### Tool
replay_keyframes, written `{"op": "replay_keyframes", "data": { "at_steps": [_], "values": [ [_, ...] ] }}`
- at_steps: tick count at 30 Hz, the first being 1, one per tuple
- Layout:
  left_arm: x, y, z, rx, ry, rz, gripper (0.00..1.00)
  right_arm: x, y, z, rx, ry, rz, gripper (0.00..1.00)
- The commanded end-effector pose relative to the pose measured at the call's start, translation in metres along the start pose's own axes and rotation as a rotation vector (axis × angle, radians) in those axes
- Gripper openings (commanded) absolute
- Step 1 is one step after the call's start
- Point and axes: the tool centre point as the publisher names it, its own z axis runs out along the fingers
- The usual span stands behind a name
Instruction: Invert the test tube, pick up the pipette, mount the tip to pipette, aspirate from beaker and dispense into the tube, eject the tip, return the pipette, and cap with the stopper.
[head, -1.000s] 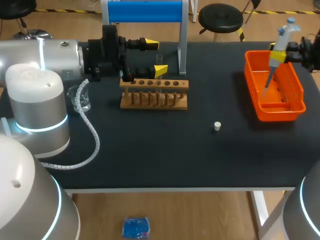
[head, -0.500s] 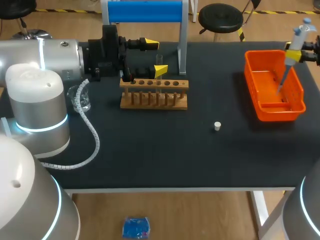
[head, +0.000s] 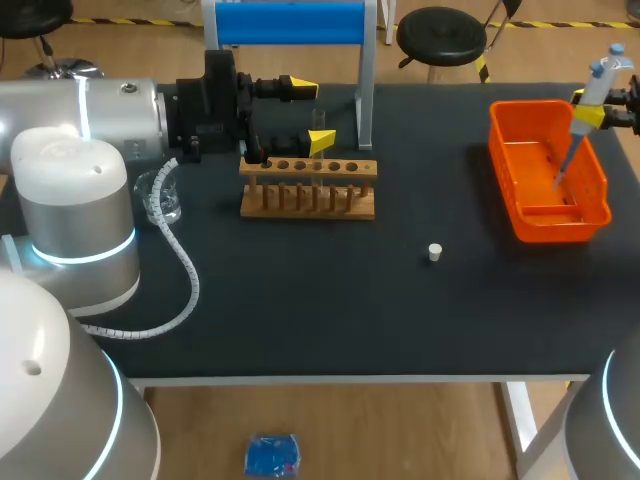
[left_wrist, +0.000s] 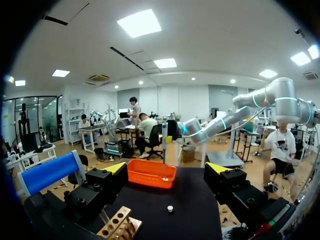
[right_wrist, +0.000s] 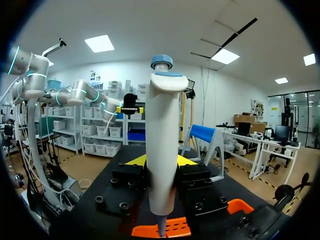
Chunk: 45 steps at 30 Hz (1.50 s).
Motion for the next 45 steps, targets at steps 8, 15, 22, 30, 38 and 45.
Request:
{"op": "replay_keyframes", "data": {
  "at_steps": [8,15,22,30,38,45],
  "values": [
    [-0.0004,0.0004,0.0007,0.0,0.0,0.001,1.0,-0.0023,-0.0022,-0.0015,-0.005,0.016,-0.007,0.0],
    [-0.0004,0.0004,0.0007,0.0,0.0,0.001,1.0,-0.0023,-0.0022,-0.0015,-0.005,0.016,-0.007,0.0],
    [-0.0004,0.0004,0.0007,0.0,0.0,0.001,1.0,-0.0023,-0.0022,-0.0015,-0.005,0.016,-0.007,0.0],
    [-0.0004,0.0004,0.0007,0.0,0.0,0.001,1.0,-0.0023,-0.0022,-0.0015,-0.005,0.016,-0.007,0.0],
    [-0.0004,0.0004,0.0007,0.0,0.0,0.001,1.0,-0.0028,-0.0015,-0.0018,-0.009,0.02,-0.005,0.0],
    [-0.0004,0.0004,0.0007,0.0,0.0,0.001,1.0,-0.0034,0.0029,-0.0047,-0.018,0.032,-0.016,0.0]
  ]
}}
